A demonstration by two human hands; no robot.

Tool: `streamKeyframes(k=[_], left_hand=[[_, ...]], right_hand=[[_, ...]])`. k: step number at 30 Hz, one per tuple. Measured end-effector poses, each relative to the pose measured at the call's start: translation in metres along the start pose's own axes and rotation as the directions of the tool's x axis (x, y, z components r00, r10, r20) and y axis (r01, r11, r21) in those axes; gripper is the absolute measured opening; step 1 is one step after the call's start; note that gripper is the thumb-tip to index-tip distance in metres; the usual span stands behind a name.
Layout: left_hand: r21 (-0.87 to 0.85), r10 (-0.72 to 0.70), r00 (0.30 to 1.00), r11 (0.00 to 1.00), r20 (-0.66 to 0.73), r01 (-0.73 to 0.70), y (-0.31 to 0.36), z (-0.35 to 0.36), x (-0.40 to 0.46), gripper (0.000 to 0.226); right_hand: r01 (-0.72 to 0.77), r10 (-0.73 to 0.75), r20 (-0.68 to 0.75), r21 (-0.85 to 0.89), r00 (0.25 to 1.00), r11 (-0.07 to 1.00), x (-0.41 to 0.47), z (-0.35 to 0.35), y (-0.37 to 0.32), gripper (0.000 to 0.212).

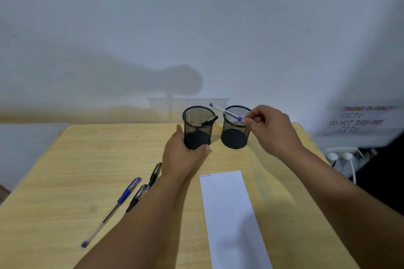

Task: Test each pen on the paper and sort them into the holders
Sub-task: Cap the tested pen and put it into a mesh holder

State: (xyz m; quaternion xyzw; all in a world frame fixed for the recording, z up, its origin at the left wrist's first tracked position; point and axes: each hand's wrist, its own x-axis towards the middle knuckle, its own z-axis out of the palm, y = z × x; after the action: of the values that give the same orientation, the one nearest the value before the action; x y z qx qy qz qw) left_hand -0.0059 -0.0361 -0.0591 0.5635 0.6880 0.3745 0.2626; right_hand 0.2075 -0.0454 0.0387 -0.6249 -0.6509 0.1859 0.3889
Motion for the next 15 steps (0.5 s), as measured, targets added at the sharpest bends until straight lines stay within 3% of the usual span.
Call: streamKeyframes(k=[2,5,11,15], left_hand=[[0.026,0.046,0.999,0.999,-0.025,-0.045,-0.004,0.003,0.002,0.066],[0.001,0.067,0.997,0.998,-0.033,-0.067,-0.007,0.005,0.005,0.050],[-0.012,0.072,0.994,0.997,-0.076,-0.074,-0.010,0.008,0.005,0.046],[-0.012,0.088,0.993,0.996,-0.077,-0.089,-0.010,0.008,0.005,0.044]], right_hand=[[0.034,-0.034,-0.003,-0.045,0.999,0.998,0.013,-0.001,-0.004,0.014],[0.113,-0.107,0.055,-0.138,0.993,0.984,0.032,0.000,-0.015,0.016],[0.205,-0.156,0.205,-0.247,0.966,0.947,0.057,0.019,-0.032,0.008],[0.244,-0.172,0.262,-0.276,0.950,0.930,0.059,0.034,-0.036,0.020]])
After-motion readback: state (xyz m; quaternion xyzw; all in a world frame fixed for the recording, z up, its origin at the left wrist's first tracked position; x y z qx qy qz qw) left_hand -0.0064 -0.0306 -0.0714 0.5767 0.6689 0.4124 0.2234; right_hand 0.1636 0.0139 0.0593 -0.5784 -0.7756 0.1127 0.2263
